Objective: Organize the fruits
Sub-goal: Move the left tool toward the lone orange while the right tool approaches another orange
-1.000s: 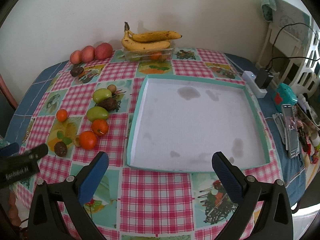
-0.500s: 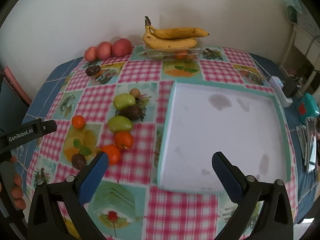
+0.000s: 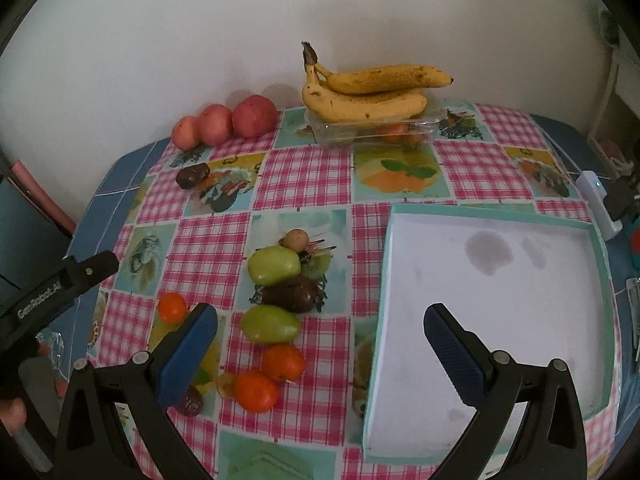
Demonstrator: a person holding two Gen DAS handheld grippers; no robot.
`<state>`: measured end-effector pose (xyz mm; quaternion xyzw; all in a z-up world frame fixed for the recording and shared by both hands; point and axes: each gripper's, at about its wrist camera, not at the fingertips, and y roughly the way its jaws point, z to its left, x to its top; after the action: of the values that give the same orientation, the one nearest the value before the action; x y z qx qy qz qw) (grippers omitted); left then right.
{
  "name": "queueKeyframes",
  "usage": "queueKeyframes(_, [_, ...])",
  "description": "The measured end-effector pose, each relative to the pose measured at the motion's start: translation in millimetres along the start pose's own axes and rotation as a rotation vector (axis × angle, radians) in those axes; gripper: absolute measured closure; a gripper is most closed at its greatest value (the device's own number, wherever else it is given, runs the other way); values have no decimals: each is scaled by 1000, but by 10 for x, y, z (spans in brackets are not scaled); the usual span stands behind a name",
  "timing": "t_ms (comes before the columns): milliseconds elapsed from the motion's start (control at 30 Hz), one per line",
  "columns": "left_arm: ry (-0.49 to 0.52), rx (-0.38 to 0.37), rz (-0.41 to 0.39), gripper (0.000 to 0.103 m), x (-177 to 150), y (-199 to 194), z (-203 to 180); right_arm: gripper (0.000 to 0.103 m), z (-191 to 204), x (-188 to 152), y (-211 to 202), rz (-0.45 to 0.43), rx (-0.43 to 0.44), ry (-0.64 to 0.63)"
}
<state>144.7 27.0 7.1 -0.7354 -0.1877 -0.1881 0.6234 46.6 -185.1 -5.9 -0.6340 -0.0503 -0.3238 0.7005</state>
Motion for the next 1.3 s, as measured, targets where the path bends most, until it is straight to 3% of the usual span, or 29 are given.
queueKeyframes(133, [-15, -54, -35, 0, 115, -54, -25, 0, 74, 74, 102, 21, 0, -50])
queueKeyframes(333, [24, -15, 16, 0, 92, 102, -77, 0, 101, 175, 103, -14, 25, -71])
queueKeyframes(467, [33, 6, 41, 1, 44, 191, -102, 0, 96, 159, 196, 12, 33, -60])
queueKeyframes(533, [41, 4, 59, 3, 18, 235, -112, 5, 98, 127, 253, 34, 41, -60])
queueKeyframes(667, [20, -20, 122, 13, -47, 361, -88, 28, 135, 59, 297, 48, 38, -73])
queueKeyframes(833, [-31, -46, 211, 18, -168, 555, -26, 34, 191, -71, 395, 106, 74, -82])
queueKeyframes(900, [-29, -35, 226, 19, -202, 611, -31, 45, 178, -131, 472, 147, 91, -67])
queueKeyframes(967, [-30, -38, 250, 24, -243, 682, -35, 49, 163, -198, 555, 191, 94, -54])
queueKeyframes(1300, [-57, -34, 304, 45, -318, 852, 35, 52, 129, -352, 719, 271, 122, -14])
